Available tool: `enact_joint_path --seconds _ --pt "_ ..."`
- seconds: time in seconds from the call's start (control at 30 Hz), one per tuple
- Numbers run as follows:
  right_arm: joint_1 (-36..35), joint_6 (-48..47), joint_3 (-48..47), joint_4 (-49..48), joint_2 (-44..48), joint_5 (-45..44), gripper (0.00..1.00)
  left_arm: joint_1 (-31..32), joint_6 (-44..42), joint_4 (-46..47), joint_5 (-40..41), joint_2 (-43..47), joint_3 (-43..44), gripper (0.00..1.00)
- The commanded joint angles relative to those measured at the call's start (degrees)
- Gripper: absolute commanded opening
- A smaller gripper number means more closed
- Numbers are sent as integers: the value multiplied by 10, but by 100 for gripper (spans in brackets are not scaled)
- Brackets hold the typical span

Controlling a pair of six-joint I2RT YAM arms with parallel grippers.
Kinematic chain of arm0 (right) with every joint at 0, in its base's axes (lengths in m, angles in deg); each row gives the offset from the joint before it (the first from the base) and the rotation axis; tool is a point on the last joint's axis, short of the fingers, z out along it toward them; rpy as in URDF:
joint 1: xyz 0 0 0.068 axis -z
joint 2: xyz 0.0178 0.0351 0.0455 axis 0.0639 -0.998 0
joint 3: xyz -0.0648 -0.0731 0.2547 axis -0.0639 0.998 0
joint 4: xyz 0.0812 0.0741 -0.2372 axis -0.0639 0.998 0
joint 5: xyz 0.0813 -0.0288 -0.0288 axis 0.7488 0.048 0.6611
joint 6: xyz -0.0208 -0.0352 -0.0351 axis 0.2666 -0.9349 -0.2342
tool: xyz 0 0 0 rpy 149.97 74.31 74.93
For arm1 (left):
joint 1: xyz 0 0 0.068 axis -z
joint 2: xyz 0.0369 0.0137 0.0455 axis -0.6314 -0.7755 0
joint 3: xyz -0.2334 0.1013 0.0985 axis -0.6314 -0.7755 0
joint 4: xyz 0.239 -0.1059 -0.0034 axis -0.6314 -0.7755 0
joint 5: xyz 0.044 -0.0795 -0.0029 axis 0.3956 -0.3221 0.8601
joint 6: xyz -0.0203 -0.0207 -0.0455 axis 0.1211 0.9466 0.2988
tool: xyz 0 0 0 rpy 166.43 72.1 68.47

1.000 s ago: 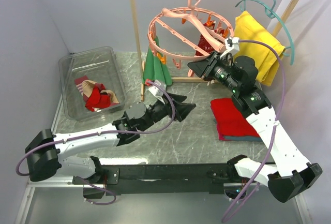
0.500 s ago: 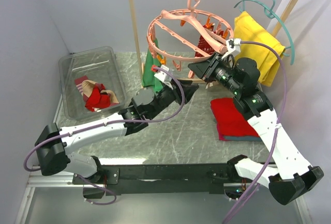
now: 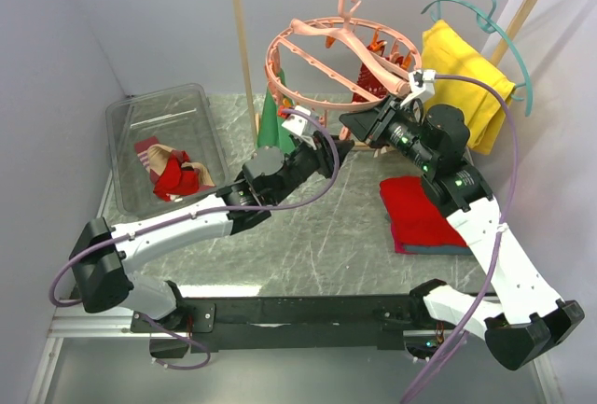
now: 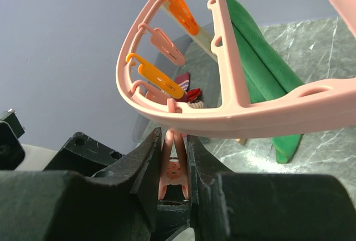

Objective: Remove the socks clipped to the hanger

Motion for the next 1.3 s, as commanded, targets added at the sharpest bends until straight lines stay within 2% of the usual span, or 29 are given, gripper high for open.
enact_joint_path --seconds 0.0,0.07,0.13,0.2,0.3,0.4,0.43,0.47,0.53,0.57,0.6,0.63,0.67,0.73,0.77,0.83,0.87,0.93,1.07,1.23,1.27 --pt "-10 -2 13 22 10 21 11 -8 1 13 -35 -1 38 32" --pt "-10 -3 13 23 10 19 12 -8 8 -1 -42 -6 46 46" --pt "-10 -3 13 23 8 21 12 -8 13 -2 -40 -10 49 50" --pt "-10 -3 15 21 10 22 12 -8 13 -2 -35 -8 51 49" --pt "-10 -3 19 23 12 23 12 -11 7 -11 -27 -11 63 42" --pt "-11 0 23 22 20 28 13 -17 7 -28 -26 -18 78 29" --pt "-10 0 25 22 21 27 13 -19 8 -34 -28 -22 82 11" --pt "-11 0 26 23 26 27 14 -21 10 -39 -26 -23 84 1" --pt "-11 -3 27 28 29 21 17 -26 15 -47 -26 -21 87 1" --pt "-11 -9 26 33 32 17 20 -28 18 -46 -29 -19 85 1" --pt "-11 -12 24 45 33 10 30 -30 19 -47 -31 -15 82 1" --pt "-11 -16 21 52 34 -2 36 -34 21 -53 -36 -10 82 1" --pt "-11 -26 15 70 35 -11 47 -35 22 -61 -39 -7 84 1" --pt "-11 -38 3 92 36 -36 59 -42 21 -79 -46 -1 95 1" --pt "-11 -52 -1 113 37 -46 68 -46 21 -94 -48 1 97 1" --pt "-11 -65 -11 135 41 -84 78 -57 21 -99 -58 7 97 1" --pt "-11 -77 -14 155 48 -99 87 -63 23 -102 -61 9 95 1" --pt "-11 -87 -20 170 56 -121 93 -79 32 -107 -74 11 93 1" --pt "-10 -128 -18 205 81 -186 93 -100 37 -130 -105 15 99 1" --pt "-6 -148 36 195 98 -272 93 -125 30 -169 -126 28 115 1" --pt "-5 -148 43 186 96 -276 96 -128 28 -176 -128 32 118 1"
